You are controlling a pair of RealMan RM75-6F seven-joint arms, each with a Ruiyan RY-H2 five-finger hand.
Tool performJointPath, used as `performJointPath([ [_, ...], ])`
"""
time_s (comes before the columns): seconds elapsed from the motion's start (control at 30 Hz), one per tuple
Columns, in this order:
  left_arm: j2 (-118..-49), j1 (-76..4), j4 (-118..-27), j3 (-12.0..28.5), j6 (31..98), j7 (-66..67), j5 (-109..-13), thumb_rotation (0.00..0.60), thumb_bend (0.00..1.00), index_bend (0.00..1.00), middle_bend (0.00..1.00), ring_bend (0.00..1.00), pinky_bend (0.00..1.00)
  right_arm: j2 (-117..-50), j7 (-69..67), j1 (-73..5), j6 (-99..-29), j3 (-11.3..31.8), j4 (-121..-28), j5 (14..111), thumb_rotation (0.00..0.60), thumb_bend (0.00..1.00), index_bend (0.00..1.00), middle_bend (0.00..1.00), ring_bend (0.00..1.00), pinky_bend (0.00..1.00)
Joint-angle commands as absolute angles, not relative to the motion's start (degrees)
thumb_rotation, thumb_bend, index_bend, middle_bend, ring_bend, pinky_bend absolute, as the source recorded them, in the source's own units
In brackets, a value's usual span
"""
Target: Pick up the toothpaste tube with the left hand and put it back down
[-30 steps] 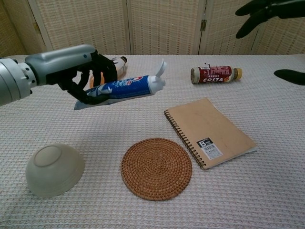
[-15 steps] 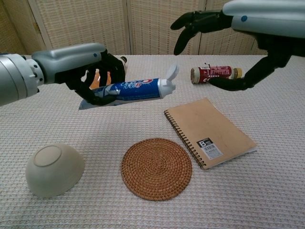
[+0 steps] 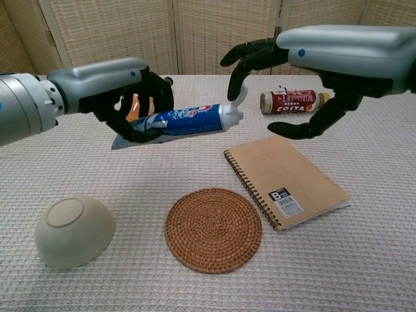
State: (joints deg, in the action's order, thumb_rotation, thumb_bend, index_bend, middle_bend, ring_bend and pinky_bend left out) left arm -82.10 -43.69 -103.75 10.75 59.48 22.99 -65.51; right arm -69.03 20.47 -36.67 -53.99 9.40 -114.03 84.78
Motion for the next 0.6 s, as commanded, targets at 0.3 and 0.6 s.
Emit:
performJointPath([
  [0.3,-81.2,-42.6,-103.0,10.3,59.9,17.8,-67.7,0.600,0.70,0.76,0.77,0.68,0.68,-69.1,19.7,-36.4,-55.4,8.2,-112.8,83.0,0.600,0.47,0.33,0.12,0.03,0.00],
  [0.6,-81.7,-40.9,-101.8,9.9,61.7,11.1,-71.3,0.600,0.70,0.76,0.77,0.68,0.68,-68.9,13.5,-35.3,-59.2,7.6,-112.4,86.4,0.600,0.47,0.33,0.12,0.03,0.00],
])
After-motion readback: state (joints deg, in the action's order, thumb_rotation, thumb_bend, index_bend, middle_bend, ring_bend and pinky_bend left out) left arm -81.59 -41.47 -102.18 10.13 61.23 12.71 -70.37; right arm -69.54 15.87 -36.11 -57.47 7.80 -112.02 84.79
